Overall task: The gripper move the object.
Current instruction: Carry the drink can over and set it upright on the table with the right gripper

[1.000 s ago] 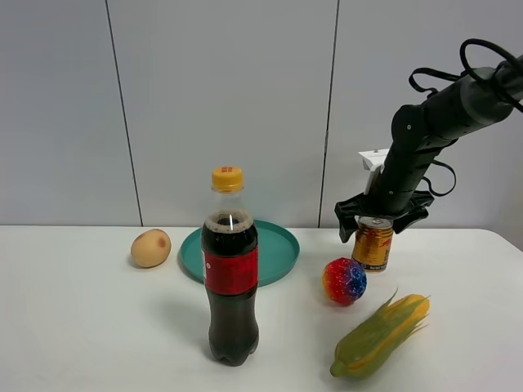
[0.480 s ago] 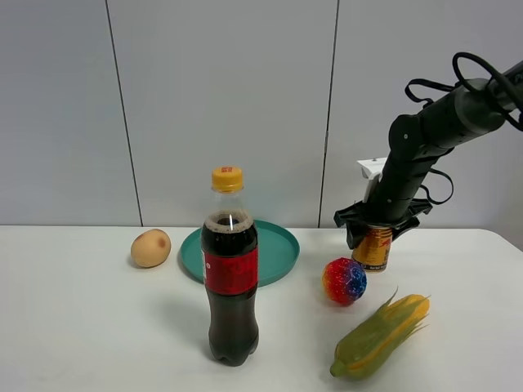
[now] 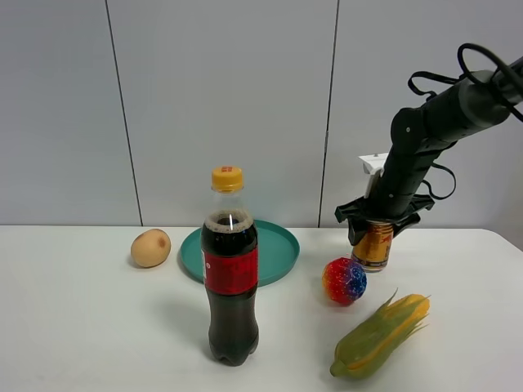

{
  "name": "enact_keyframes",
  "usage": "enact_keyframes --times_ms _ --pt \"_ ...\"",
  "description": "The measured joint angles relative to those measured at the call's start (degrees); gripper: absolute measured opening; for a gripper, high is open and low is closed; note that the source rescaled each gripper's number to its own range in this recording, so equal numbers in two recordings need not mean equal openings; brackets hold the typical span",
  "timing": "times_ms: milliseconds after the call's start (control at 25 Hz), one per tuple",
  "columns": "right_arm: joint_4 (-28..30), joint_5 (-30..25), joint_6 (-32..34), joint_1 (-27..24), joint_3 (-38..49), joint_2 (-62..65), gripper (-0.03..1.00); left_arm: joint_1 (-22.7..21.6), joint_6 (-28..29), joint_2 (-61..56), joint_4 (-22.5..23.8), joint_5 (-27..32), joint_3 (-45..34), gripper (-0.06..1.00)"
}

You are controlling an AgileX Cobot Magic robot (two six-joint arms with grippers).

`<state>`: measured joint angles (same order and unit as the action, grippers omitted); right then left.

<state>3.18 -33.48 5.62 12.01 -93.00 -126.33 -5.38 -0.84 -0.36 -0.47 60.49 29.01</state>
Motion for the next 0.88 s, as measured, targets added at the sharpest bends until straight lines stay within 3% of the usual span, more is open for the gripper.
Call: enact_keyframes --times_ms 280,480,640,880 --pt "-2.00 -2.07 -0.34 0.11 -0.51 8.36 0.00 0.00 0.00 0.00 0.00 0.00 0.00 1.00" --pt "-5.93 -3.05 -8.75 2.30 -1.31 16.02 0.00 0.00 0.00 0.00 0.00 0.00 0.00 1.00" --pt "-9.57 -6.98 -15.37 7.37 -6.70 18.92 0.00 0.00 0.00 0.00 0.00 0.00 0.00 1.00" --pt "-10.00 -9.98 -21.71 20.17 -18.19 18.91 0.00 0.00 0.00 0.00 0.00 0.00 0.00 1.00"
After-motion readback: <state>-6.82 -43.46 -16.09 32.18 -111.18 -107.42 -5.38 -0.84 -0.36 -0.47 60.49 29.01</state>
